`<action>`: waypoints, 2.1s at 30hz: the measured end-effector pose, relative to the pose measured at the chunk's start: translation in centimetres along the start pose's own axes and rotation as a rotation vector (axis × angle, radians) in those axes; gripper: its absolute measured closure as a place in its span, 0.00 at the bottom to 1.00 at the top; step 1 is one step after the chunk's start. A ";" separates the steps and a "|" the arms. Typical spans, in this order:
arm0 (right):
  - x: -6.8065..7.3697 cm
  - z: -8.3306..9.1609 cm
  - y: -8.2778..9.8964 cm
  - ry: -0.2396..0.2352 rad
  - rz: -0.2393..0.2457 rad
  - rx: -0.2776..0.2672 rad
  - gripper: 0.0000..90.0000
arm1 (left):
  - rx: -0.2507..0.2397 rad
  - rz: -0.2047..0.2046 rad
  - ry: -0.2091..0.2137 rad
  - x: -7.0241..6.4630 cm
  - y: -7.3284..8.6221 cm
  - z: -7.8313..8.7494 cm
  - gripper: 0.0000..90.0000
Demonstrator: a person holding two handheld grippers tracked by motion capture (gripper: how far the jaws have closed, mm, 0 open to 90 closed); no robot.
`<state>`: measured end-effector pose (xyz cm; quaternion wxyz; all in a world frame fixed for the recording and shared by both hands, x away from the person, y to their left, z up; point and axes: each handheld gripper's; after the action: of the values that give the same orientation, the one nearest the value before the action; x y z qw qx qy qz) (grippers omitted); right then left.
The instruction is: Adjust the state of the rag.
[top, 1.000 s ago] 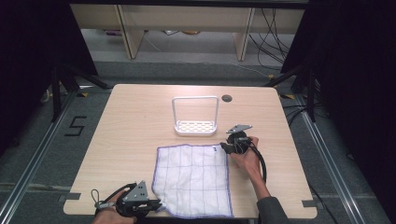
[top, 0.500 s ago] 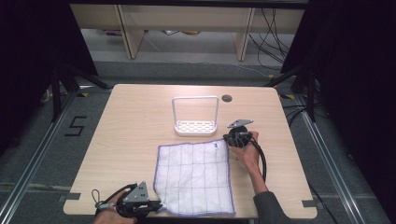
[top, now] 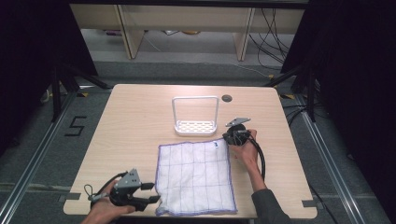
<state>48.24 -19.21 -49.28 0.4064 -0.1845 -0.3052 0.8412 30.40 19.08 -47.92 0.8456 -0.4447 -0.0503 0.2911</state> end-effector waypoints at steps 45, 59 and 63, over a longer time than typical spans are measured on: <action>-0.7 0.1 0.1 -0.019 -0.019 -0.043 1.00 | 0.096 0.026 -0.193 12.5 -6.3 -8.5 0.95; -1.3 3.8 -1.3 -0.008 0.006 -0.149 1.00 | -0.033 -0.016 -0.213 12.4 -9.6 -5.7 0.95; -1.3 5.2 -2.4 0.002 0.028 -0.181 1.00 | -0.067 -0.022 -0.227 12.5 -10.5 -5.0 0.95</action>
<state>47.47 -21.00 -43.74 0.3766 -0.2254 -0.3769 0.8157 47.09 17.61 -44.86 0.8223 -0.4363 -0.1604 0.3284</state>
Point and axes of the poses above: each handheld gripper's, and its own axes: z roughly backward along the jaws, y roughly out of its underside, x roughly to its left, and after that the axes turned 1 degree about y, right-handed
